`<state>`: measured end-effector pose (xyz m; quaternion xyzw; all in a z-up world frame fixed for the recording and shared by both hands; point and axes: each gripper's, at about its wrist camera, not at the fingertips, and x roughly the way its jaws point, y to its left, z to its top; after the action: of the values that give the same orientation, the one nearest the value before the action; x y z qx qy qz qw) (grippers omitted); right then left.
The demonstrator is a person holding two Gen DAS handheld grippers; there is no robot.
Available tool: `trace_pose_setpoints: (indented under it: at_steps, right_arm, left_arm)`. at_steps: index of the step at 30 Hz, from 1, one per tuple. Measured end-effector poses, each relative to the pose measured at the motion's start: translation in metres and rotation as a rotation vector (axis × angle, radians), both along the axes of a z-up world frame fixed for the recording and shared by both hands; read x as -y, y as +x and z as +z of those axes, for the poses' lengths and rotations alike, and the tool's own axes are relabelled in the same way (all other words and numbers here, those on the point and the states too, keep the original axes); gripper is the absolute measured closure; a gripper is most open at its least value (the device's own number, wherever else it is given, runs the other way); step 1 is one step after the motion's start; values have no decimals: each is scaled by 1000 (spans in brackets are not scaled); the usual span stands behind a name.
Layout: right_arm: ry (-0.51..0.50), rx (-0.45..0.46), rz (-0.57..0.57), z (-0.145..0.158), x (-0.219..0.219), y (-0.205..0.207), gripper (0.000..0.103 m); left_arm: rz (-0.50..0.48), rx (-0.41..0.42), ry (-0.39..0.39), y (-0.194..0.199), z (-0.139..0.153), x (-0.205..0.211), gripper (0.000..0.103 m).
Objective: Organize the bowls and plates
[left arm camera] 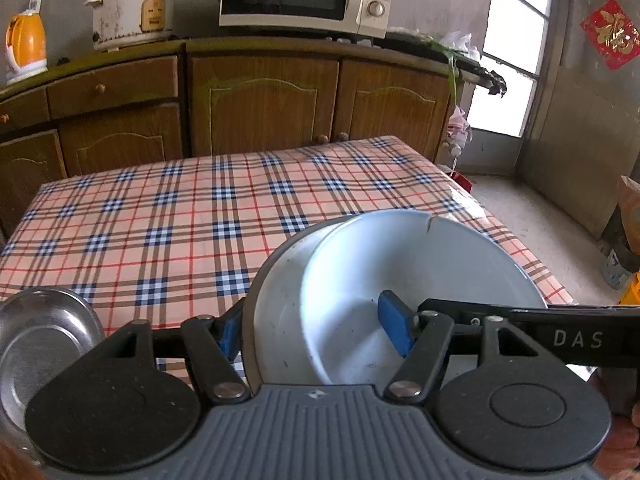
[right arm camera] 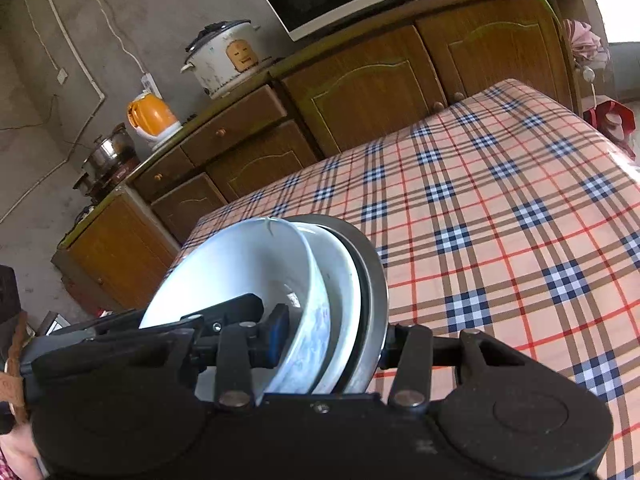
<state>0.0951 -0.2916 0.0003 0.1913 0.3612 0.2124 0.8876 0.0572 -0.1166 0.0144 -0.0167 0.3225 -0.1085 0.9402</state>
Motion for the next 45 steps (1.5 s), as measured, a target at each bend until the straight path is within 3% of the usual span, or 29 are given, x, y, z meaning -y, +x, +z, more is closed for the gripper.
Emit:
trace_pose_setpoints:
  at_steps: [18, 45]
  right_arm:
    - [3, 49, 34, 31, -19, -29, 50]
    - [18, 68, 115, 40, -59, -44, 50]
  left_arm:
    - [40, 58, 2, -33, 23, -11, 35]
    - [119, 80, 15, -61, 31, -41, 35]
